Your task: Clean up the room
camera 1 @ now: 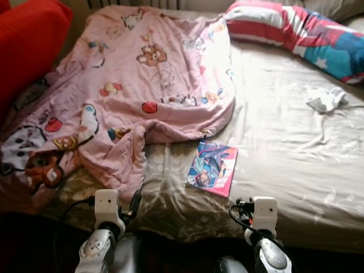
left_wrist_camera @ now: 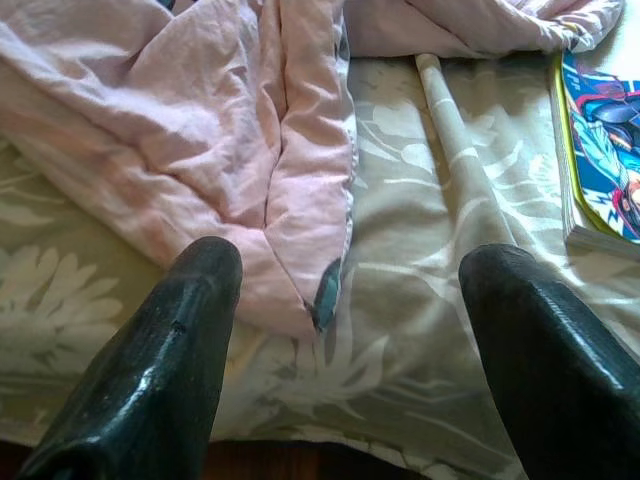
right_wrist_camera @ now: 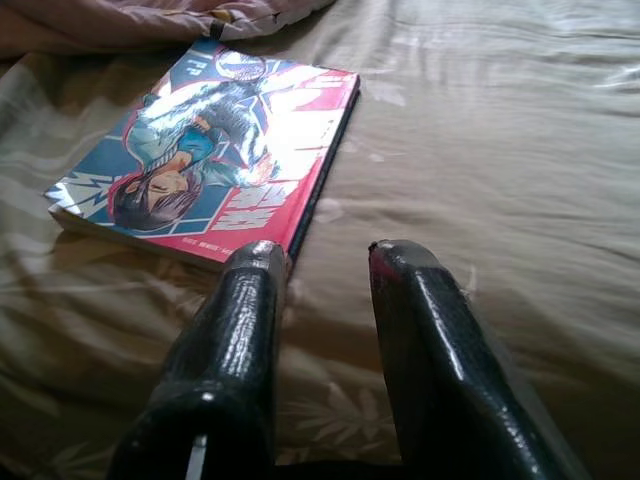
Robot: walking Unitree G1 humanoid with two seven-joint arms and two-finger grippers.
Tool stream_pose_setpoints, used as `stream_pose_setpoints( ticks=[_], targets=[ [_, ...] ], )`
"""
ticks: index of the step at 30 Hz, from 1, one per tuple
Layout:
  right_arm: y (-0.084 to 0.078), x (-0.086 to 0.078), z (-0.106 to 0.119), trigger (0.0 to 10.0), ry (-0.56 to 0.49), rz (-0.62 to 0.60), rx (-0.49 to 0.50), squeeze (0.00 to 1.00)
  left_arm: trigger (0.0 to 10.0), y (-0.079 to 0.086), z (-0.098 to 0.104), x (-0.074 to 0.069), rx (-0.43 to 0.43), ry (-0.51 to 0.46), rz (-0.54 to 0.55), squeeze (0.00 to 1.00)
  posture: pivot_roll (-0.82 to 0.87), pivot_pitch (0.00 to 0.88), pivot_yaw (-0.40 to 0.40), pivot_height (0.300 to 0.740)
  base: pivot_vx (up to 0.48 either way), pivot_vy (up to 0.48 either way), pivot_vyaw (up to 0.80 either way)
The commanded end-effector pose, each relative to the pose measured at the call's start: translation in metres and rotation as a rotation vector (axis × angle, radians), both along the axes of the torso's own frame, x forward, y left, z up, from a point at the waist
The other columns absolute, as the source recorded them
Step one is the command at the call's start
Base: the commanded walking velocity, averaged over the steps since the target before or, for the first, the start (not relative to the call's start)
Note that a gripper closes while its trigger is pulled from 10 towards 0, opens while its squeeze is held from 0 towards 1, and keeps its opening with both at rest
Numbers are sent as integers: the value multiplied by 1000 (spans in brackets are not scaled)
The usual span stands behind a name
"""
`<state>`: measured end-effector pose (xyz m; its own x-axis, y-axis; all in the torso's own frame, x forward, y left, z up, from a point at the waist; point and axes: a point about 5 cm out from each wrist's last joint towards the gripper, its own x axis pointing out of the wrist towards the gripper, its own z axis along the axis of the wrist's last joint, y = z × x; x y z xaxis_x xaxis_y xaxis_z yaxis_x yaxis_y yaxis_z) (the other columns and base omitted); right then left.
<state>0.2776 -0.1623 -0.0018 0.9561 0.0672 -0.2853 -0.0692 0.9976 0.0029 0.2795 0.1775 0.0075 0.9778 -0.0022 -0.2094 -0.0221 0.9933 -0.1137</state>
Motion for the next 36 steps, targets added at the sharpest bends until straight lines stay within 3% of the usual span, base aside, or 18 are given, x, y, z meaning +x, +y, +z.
stream_pose_setpoints(
  ticks=[1,7,36],
  targets=[
    [2,-2,-2,10000,4,9,-8,0,10000,2,-3,-3,4,16,-7,0,-77,181,25,623,0,0,0],
    [5,-3,-2,10000,5,21,-6,0,10000,2,-2,-2,10,12,-18,0,-74,183,27,623,0,0,681],
    [4,-2,-2,10000,7,11,17,0,10000,0,-1,0,19,17,-40,0,-74,181,28,623,17,0,0]
  ],
)
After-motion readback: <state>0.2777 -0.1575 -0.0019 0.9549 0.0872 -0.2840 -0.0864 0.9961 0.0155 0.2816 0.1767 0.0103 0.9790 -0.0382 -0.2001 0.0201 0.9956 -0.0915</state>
